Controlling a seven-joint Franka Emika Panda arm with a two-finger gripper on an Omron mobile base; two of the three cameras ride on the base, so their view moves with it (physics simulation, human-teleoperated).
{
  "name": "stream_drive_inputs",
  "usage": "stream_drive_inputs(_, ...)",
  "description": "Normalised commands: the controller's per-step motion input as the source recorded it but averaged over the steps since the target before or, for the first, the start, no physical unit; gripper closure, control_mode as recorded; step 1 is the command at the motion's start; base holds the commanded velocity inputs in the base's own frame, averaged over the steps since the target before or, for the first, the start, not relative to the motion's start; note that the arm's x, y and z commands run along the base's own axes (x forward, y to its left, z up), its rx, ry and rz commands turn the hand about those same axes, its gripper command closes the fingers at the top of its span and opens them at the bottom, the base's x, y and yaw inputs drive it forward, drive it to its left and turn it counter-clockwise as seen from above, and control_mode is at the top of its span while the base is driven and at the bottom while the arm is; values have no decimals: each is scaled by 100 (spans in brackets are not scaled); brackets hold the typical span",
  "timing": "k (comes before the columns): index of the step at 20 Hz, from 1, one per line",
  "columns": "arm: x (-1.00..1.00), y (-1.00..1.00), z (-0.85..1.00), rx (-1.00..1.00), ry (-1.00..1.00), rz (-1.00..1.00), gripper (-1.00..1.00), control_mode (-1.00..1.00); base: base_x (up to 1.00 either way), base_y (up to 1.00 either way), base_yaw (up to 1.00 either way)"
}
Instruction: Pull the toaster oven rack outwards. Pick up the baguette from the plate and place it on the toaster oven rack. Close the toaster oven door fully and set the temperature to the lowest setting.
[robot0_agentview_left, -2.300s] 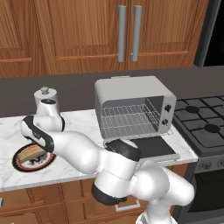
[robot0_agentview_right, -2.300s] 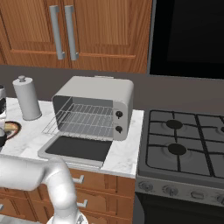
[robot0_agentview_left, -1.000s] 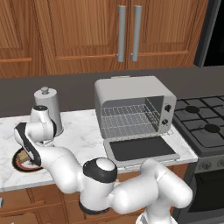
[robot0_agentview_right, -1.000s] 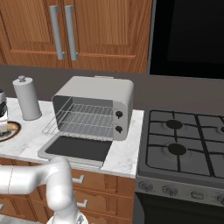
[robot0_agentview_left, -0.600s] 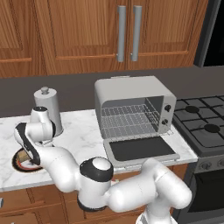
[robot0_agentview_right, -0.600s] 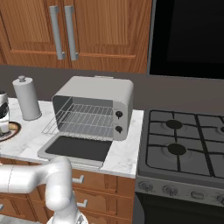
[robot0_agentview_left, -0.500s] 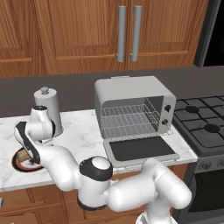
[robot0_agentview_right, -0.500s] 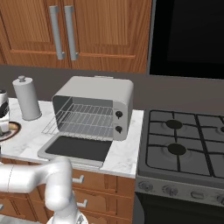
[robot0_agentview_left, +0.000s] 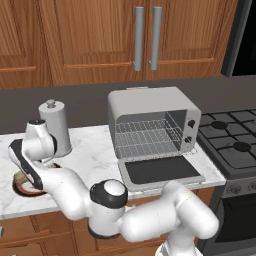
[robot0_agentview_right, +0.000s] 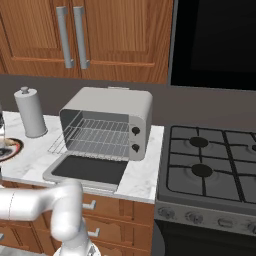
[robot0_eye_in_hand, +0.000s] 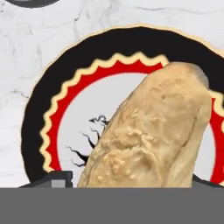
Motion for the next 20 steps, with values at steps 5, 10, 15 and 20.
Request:
stream_drive_inputs(5, -59, 2, 47, 0, -46, -2, 100, -100, 0, 0, 0)
stream_drive_inputs(10, -43, -29, 75, 4, -22, 0, 100, -100, 0, 0, 0)
stream_drive_inputs(15, -57, -80, 80, 13, 0, 0, 100, -100, 0, 0, 0)
stream_drive_inputs(20, -53, -98, 73, 10, 0, -1, 100, -100, 0, 0, 0)
